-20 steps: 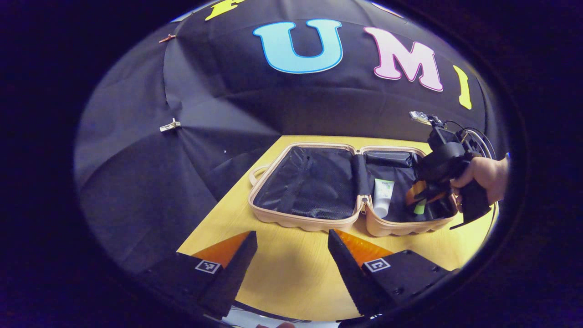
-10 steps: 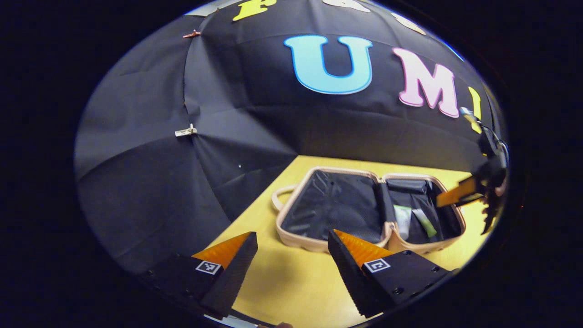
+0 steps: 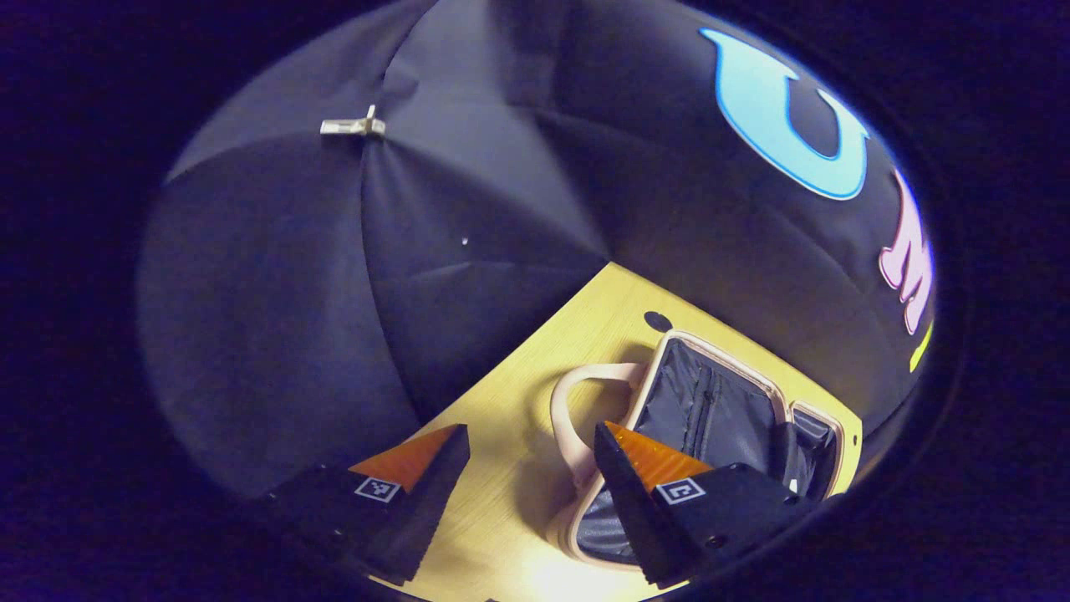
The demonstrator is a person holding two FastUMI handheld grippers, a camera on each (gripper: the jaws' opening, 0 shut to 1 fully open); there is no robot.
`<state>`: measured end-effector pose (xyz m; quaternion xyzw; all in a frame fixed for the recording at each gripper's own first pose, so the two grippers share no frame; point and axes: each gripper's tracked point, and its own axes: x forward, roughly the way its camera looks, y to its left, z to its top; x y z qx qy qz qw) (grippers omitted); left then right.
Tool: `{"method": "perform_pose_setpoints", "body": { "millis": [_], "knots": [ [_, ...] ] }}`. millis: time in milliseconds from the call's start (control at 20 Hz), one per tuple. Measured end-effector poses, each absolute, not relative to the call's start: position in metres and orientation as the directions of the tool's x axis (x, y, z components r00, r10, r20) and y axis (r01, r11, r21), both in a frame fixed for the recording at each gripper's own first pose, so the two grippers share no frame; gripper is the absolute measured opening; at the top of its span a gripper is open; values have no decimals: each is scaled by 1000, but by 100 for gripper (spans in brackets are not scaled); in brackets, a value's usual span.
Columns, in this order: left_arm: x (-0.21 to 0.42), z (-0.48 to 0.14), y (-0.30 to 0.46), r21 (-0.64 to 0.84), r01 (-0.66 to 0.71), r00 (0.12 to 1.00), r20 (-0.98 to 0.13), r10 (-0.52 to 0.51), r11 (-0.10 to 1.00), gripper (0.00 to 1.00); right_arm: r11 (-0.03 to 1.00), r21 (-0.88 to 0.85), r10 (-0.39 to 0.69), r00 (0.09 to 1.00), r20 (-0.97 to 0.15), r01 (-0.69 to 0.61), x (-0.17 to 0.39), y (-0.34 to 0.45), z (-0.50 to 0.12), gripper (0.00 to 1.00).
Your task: First open the suitcase, pack the skin care products into it, and then close the suitcase.
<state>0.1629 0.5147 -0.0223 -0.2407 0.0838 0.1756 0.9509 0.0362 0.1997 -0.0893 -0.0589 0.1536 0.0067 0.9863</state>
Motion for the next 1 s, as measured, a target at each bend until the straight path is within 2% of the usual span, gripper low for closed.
{"method": "perform_pose_setpoints", "body": {
  "millis": [150, 200, 350, 450, 500, 650, 700, 850, 900, 1000],
  "knots": [
    [198, -23, 521, -534, -352, 933, -262, 245, 769, 90, 993, -119, -35, 922, -386, -12, 13, 181, -112, 98],
    [207, -26, 523, -579, -346, 935, -280, 219, 738, 83, 994, -110, -48, 916, -399, 4, 9, 176, -113, 98],
    [229, -41, 514, -685, -318, 936, -336, 103, 656, 70, 997, -64, -70, 908, -414, 48, 2, 166, -113, 98],
    [236, -46, 512, -702, -311, 934, -351, 70, 640, 56, 996, -59, -83, 912, -401, 64, 1, 159, -106, 98],
    [235, -45, 512, -705, -301, 936, -348, 56, 642, 55, 995, -63, -92, 914, -394, 72, 1, 154, -104, 98],
    [239, -46, 508, -693, -307, 932, -357, 59, 652, 18, 994, -59, -103, 920, -379, 87, 0, 145, -97, 98],
    [232, -41, 508, -678, -308, 932, -355, 69, 667, 19, 994, -62, -109, 918, -381, 92, -1, 142, -98, 98],
    [219, -25, 506, -584, -345, 920, -365, 142, 735, 13, 992, -72, -126, 920, -371, 107, -1, 131, -95, 98],
    [218, -16, 503, -539, -352, 919, -354, 174, 765, 14, 992, -67, -123, 923, -364, 106, -1, 130, -92, 98],
    [204, 16, 497, -434, -353, 925, -298, 238, 829, 10, 993, -59, -119, 932, -343, 106, 0, 126, -83, 98]
  ]
}}
